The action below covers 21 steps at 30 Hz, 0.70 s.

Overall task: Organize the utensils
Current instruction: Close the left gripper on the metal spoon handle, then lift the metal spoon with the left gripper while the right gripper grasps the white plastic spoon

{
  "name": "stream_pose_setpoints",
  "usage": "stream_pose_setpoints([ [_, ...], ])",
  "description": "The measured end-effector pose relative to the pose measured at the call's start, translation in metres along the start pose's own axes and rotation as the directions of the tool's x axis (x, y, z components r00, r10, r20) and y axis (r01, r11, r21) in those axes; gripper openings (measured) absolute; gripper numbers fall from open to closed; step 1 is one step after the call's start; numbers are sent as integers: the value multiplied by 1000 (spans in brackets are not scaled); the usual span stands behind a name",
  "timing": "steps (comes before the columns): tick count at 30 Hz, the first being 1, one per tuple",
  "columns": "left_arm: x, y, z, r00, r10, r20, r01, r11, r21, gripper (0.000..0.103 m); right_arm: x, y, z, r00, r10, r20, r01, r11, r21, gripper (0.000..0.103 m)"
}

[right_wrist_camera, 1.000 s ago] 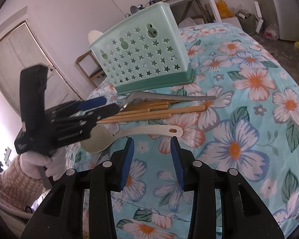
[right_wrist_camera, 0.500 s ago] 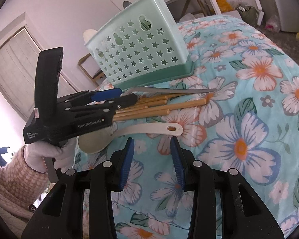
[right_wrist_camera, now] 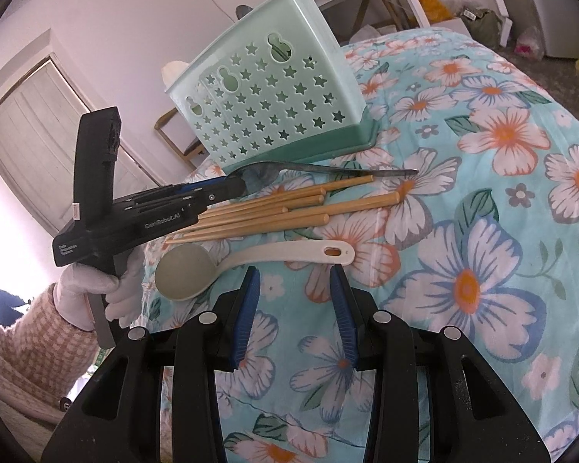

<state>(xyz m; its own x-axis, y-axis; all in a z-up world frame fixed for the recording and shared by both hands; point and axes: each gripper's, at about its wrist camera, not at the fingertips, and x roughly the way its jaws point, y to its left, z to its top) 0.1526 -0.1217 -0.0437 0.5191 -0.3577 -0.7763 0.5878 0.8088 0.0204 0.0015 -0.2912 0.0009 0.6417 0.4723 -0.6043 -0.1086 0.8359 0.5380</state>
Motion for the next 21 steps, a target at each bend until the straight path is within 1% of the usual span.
stream_pose_setpoints([
  [3,6,-4,-2,1000,-7,-11,7,1000,9,20,0,0,0,1000,-1,0,1,1000,0,37],
  [4,8,-3,-3,1000,-8,-14,8,1000,9,18,0,0,0,1000,-1,0,1,1000,-1,37],
  [5,9,-3,-3,1000,-13,-11,13,1000,8,14,0,1,0,1000,-1,0,1,1000,0,37],
  [7,8,-5,-3,1000,-21,0,21,1000,4,11,1,0,0,1000,-1,0,1,1000,1,37],
  [11,-4,-5,-2,997,-47,66,47,999,11,7,0,0,0,1000,-4,0,4,1000,-1,37],
  [15,-20,-10,1,990,-60,124,58,998,23,4,2,1,-2,1000,-9,4,9,1000,1,37],
  [21,-42,-11,5,976,-89,198,96,995,-24,2,0,5,-3,1000,-24,11,24,1000,1,37],
])
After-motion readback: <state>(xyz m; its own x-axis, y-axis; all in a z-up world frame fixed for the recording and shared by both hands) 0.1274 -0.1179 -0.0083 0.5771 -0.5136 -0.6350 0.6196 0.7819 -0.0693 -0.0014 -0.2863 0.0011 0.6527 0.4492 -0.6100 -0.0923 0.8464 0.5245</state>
